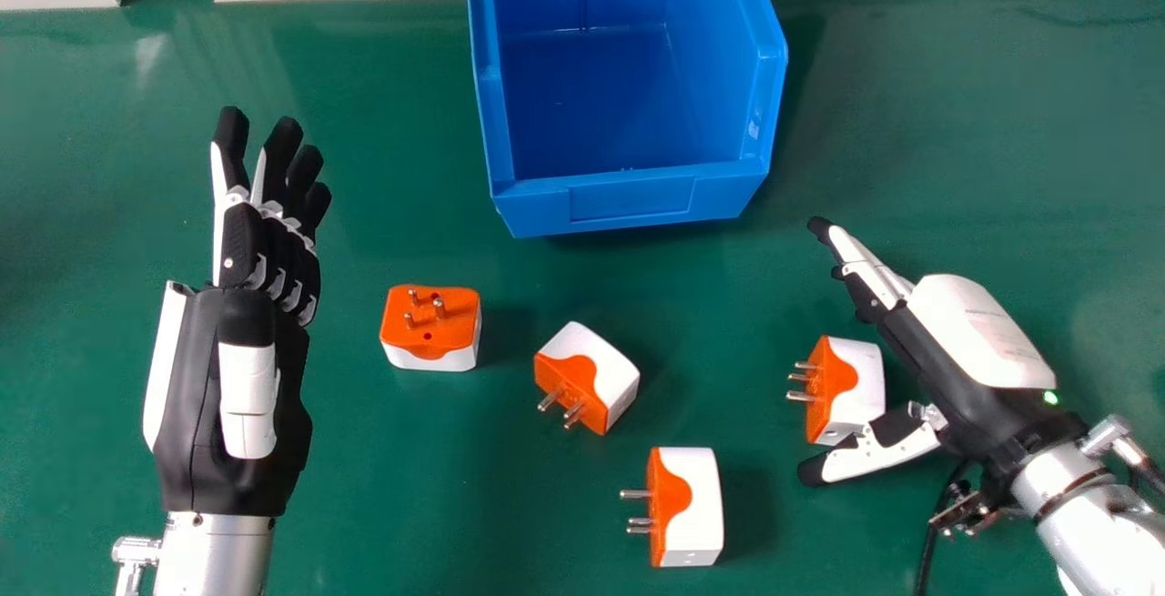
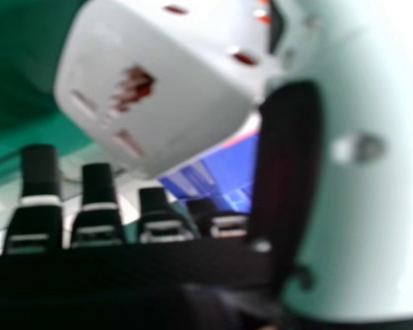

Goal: Pick all objects and put in blue box

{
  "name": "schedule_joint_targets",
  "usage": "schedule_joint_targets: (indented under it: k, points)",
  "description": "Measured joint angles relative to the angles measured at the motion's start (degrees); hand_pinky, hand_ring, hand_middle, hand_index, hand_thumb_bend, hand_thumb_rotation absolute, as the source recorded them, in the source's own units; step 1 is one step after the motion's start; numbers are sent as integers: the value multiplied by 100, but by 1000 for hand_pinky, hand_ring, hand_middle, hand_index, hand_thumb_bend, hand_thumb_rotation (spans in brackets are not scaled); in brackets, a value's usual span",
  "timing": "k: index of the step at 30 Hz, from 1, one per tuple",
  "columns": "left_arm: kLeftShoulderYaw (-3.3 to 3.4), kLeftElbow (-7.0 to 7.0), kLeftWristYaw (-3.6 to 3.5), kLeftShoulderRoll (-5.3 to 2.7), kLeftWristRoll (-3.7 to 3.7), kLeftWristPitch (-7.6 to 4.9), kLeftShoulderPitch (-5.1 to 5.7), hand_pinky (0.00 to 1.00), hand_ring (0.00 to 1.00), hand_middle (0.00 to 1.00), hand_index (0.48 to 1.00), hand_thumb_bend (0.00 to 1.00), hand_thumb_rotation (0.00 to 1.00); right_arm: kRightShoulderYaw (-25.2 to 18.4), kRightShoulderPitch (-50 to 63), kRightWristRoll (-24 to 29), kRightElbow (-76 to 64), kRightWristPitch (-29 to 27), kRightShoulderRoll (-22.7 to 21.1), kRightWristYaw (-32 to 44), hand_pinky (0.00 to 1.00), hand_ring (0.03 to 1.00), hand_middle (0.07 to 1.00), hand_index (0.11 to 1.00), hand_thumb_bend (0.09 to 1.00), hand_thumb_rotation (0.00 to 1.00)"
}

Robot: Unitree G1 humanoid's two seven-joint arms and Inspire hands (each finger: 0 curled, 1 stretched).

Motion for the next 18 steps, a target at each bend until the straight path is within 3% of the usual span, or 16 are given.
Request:
schedule_joint_targets:
  k: [18]
  points:
    - [0,25,-32,-2,-2,0,-23,1000,995,1000,1000,941,947,-2,-14,9,-12,45,4,-46,669,828,919,957,999,120]
